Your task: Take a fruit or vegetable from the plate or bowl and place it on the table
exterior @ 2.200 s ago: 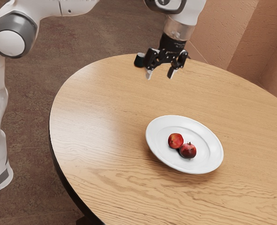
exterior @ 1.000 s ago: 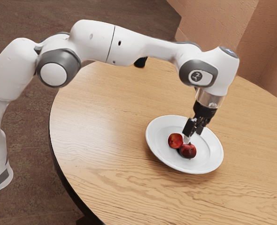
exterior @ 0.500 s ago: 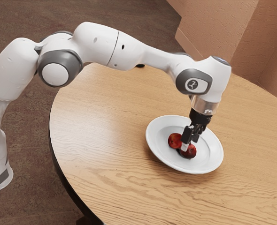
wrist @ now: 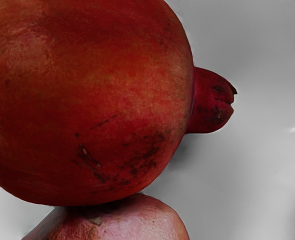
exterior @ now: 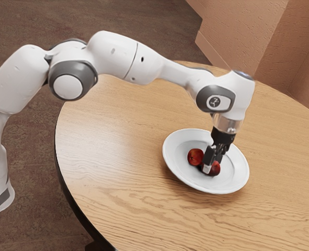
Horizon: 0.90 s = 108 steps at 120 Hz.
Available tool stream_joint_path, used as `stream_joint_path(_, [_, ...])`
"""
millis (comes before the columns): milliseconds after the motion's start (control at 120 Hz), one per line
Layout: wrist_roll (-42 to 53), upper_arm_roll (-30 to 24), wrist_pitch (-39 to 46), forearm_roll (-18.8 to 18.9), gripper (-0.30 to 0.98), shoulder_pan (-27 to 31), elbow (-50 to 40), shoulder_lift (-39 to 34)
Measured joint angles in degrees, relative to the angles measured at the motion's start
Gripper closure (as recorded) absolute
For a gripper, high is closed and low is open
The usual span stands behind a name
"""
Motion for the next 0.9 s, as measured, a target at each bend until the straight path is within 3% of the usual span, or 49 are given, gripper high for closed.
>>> stream_joint_path(133, [0.52, 0.0, 0.79, -0.15, 0.03, 0.09, 0.26, 0.88])
stream_joint_path(267, [1.09, 0.1, 0.99, -0.75, 0.25, 0.09, 0.34, 1.0])
stream_joint_path(592, [2.18, 0.45, 0.14, -1.97, 0.55, -0.37, 0.23, -0.18])
stream_joint_path(767, [2.61, 1.25, 0.46, -1.07, 0.36, -0.73, -0.01, -2.4])
stream_joint_path(900, [2.71, 4.11, 0.66, -0.3, 0.34, -0.6, -0.34, -5.49])
